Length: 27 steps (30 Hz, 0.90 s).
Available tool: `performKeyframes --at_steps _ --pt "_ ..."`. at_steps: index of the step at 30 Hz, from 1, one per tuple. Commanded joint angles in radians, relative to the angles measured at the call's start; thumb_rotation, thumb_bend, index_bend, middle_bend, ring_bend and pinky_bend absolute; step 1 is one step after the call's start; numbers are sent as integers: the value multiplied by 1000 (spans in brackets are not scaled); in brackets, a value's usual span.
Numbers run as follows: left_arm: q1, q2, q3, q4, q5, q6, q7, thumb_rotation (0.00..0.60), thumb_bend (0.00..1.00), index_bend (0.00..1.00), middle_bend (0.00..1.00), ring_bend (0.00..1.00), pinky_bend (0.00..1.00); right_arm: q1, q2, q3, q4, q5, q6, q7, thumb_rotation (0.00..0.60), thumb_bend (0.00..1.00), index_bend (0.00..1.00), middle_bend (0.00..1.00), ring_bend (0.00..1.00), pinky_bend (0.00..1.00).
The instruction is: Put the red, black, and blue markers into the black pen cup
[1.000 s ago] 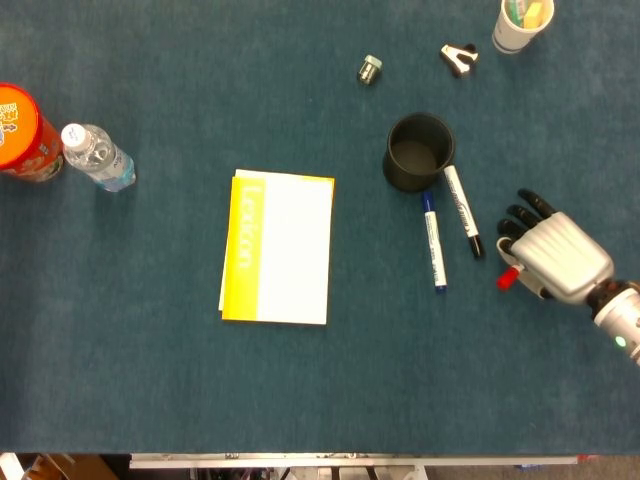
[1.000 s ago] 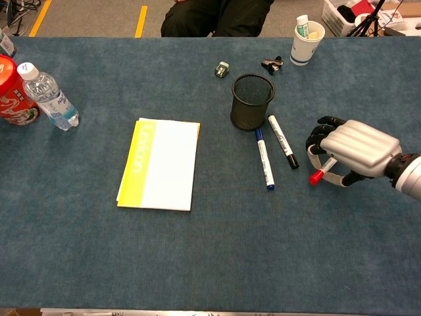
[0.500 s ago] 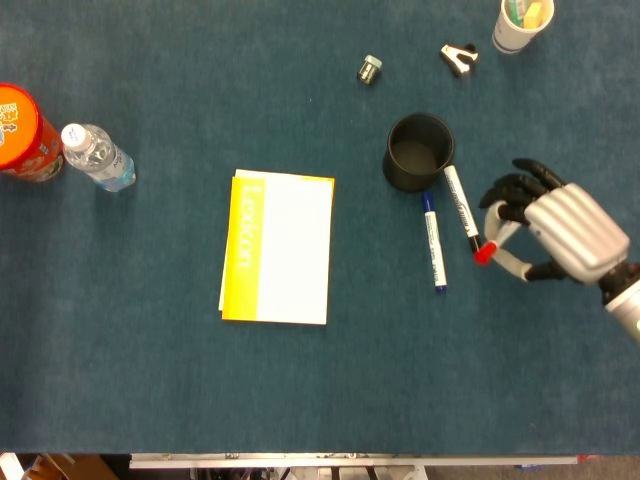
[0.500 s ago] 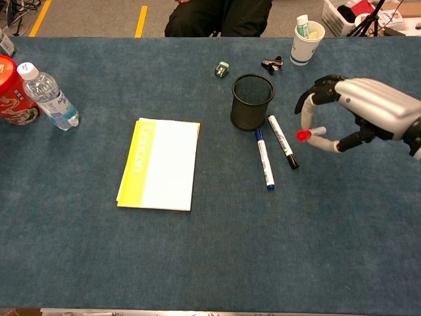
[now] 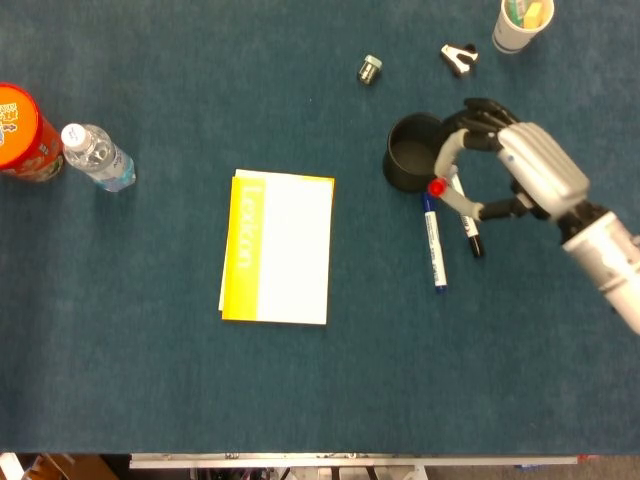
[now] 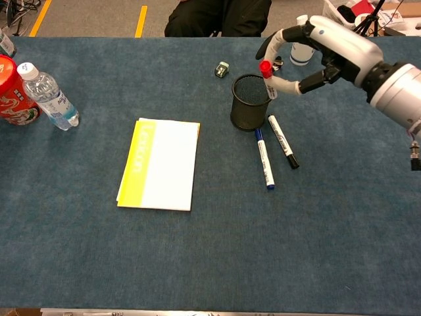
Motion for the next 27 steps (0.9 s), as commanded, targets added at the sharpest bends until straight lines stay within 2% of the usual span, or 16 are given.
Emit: performKeyframes --at_steps 1,9,17,20,23,27 --pt "1 2 -1 0 -4 2 1 600 482 173 209 200 201 42 -63 32 61 42 -40 15 600 366 630 359 213 96" --pt "8 5 0 1 -21 0 3 600 482 174 209 200 201 102 -173 68 195 95 -99 43 600 377 630 359 213 96" --pt "10 5 -2 3 -29 -1 7 600 482 174 209 200 201 115 -225 49 294 93 -116 39 600 390 603 341 217 99" --pt "9 4 -1 2 -26 -3 8 600 482 174 209 200 201 115 -225 35 315 86 -131 48 600 397 478 314 193 98" --pt "8 5 0 0 -25 -5 11 600 482 174 209 200 201 116 -213 24 327 71 -140 60 600 411 269 267 151 88" --pt "8 4 0 -2 -25 -6 13 600 482 174 209 200 201 111 -191 13 324 47 -128 63 600 419 118 231 125 66"
